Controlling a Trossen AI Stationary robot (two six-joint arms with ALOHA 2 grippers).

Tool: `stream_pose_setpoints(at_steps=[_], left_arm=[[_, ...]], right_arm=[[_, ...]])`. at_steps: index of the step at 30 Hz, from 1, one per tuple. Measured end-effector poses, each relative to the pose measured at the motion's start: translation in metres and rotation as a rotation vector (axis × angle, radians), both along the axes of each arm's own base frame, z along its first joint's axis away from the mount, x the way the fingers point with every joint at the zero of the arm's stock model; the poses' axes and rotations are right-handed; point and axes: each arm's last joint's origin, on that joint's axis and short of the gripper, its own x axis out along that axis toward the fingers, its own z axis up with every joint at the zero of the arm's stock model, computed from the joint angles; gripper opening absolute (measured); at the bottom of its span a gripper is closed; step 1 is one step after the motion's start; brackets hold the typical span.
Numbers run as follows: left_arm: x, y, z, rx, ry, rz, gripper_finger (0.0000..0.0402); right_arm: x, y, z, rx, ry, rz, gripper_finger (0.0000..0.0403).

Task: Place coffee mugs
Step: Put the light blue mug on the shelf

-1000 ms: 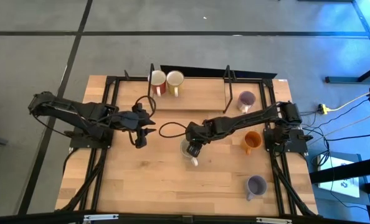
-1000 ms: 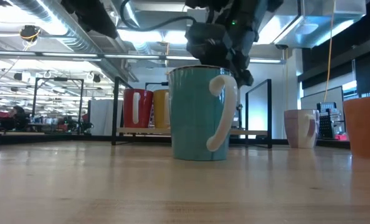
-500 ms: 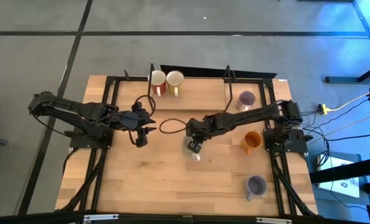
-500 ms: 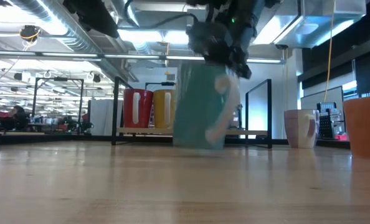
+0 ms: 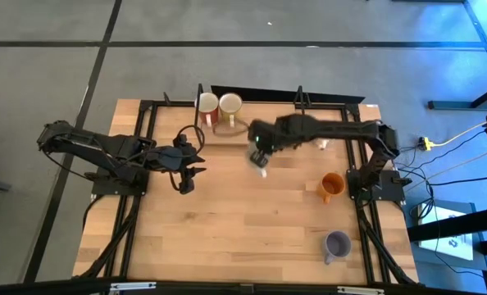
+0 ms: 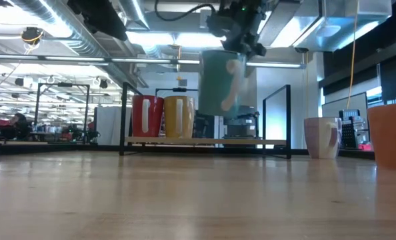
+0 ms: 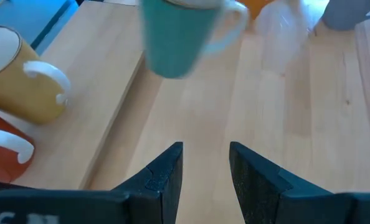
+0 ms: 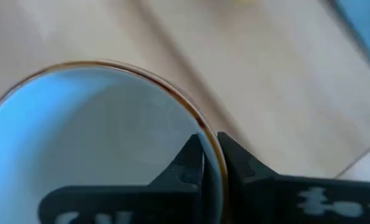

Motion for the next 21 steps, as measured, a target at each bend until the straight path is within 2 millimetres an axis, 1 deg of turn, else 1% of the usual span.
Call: stream_pose_setpoints(at_steps=[3,8,13,17,21], left_arm=[[0.0,0.0,0.0,-0.013,-0.004,0.011,0.0126],[0.0,0.0,0.0,-0.013,-0.008,0.025,0.0126],[0.0,0.001,0.0,-0.02,-0.014,0.043,0.0126],[0.0,0.001,0.0,-0.019,-0.017,0.044,0.0126],[0.0,0.001,0.001,-0.006,-0.024,0.061,0.0126]], right_arm=[[-0.005,-0.027,0.009,-0.012,-0.026,-0.054,0.0008],[-0.014,-0.074,0.01,-0.032,-0.068,-0.158,0.0005],[-0.02,-0.12,0.012,-0.064,-0.174,-0.266,0.0007],[-0.023,-0.147,0.005,-0.065,-0.21,-0.319,0.0005],[-0.024,-0.165,-0.014,-0.001,-0.175,-0.326,0.0006]])
